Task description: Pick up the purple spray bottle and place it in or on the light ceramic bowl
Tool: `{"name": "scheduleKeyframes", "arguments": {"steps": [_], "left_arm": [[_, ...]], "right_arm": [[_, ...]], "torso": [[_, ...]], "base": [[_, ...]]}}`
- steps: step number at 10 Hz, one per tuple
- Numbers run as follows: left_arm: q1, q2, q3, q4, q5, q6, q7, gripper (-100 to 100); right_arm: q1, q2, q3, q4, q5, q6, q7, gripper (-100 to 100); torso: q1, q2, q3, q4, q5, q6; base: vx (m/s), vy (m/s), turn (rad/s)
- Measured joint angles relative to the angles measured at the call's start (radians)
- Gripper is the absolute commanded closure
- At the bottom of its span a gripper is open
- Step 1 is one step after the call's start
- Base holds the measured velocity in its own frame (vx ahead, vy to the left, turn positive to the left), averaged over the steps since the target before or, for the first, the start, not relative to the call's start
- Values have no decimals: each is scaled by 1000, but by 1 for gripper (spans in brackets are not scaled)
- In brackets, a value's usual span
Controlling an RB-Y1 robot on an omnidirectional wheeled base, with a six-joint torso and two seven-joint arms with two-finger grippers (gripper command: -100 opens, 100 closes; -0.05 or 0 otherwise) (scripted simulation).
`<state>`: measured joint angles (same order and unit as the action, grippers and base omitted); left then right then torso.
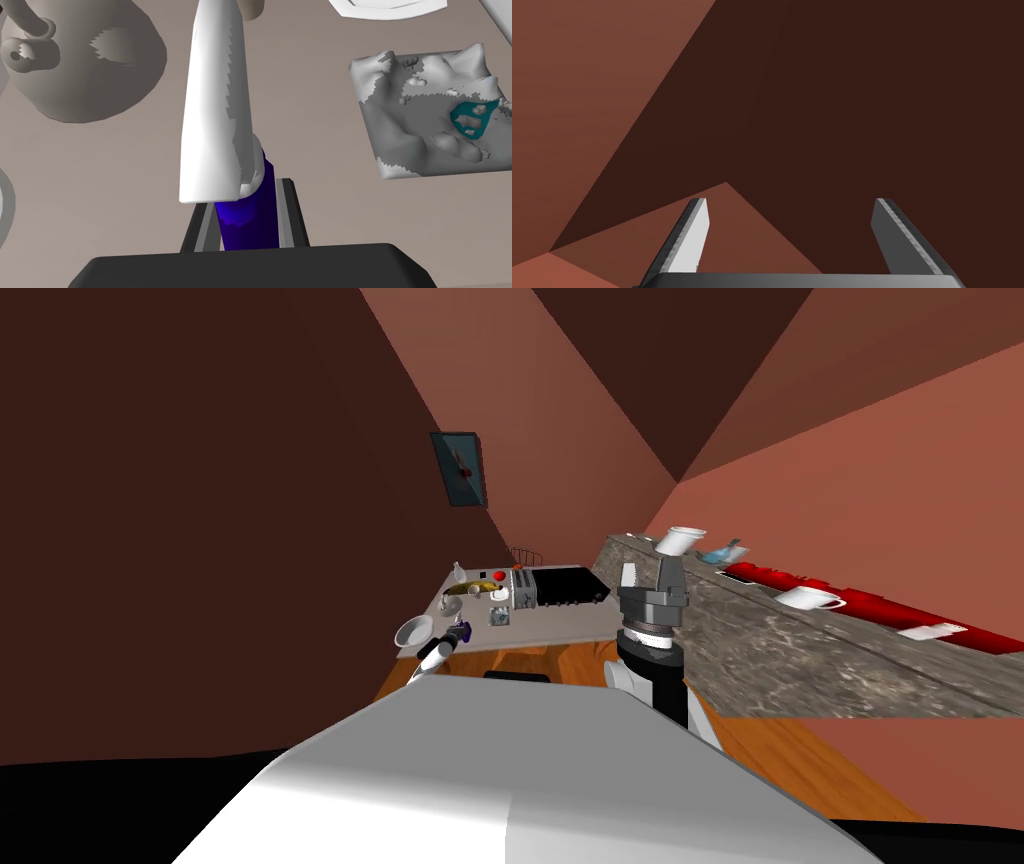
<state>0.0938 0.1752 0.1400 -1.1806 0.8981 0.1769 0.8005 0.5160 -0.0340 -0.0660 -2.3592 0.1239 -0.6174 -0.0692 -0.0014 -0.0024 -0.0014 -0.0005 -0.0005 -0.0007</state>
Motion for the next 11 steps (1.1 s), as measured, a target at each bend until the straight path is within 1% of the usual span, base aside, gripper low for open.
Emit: {"name": "scheduleKeyframes", "arguments": {"steps": [1, 2, 3, 4, 5, 6, 7, 8, 9, 10, 11], "left_arm": [[10, 5, -12, -13, 6, 5, -1, 100], [11, 5, -13, -14, 7, 5, -1, 0], [10, 5, -13, -14, 6, 5, -1, 100], [-3, 12, -33, 0, 38, -2, 1, 100], [-10, 2, -30, -10, 43, 10, 6, 100], [-13, 6, -42, -19, 70, 19, 12, 100], [-26, 15, -64, -7, 107, 12, 13, 100], [-33, 5, -63, -17, 117, 22, 21, 100], [-39, 7, -76, -21, 144, 26, 25, 100], [-46, 1, -77, -32, 158, 36, 33, 100], [-53, 3, -81, -46, 182, 48, 42, 100]], "right_arm": [[0, 0, 0, 0, 0, 0, 0, 0], [0, 0, 0, 0, 0, 0, 0, 0], [0, 0, 0, 0, 0, 0, 0, 0], [0, 0, 0, 0, 0, 0, 0, 0], [-1, 0, 0, 0, 0, 0, 0, 0], [-1, 0, 0, 0, 0, 0, 0, 0], [-1, 0, 0, 0, 0, 0, 0, 0], [-1, 0, 0, 0, 0, 0, 0, 0], [-1, 0, 0, 0, 0, 0, 0, 0], [-1, 0, 0, 0, 0, 0, 0, 0], [-1, 0, 0, 0, 0, 0, 0, 0]], "torso": [[0, 0, 0, 0, 0, 0], [1, 1, 1, 0, 0, 1], [1, 2, 1, 1, 0, 1], [5, 6, 3, 1, 1, 1], [6, 13, 7, 2, 1, 0], [9, 15, 9, 3, 2, 0], [10, 17, 10, 3, 2, 0], [10, 20, 11, 4, 2, 1], [10, 19, 11, 4, 3, 1], [10, 19, 11, 5, 3, 1], [12, 22, 13, 5, 3, 1]], "base": [[16, -11, 25], [0, 0, 0], [-89, 70, -84], [-181, 83, -96], [-193, 123, -71], [-209, 123, -60], [-248, 115, -87], [-220, 113, -85], [-220, 104, -61], [-268, 135, -68], [-262, 111, -77]]}}
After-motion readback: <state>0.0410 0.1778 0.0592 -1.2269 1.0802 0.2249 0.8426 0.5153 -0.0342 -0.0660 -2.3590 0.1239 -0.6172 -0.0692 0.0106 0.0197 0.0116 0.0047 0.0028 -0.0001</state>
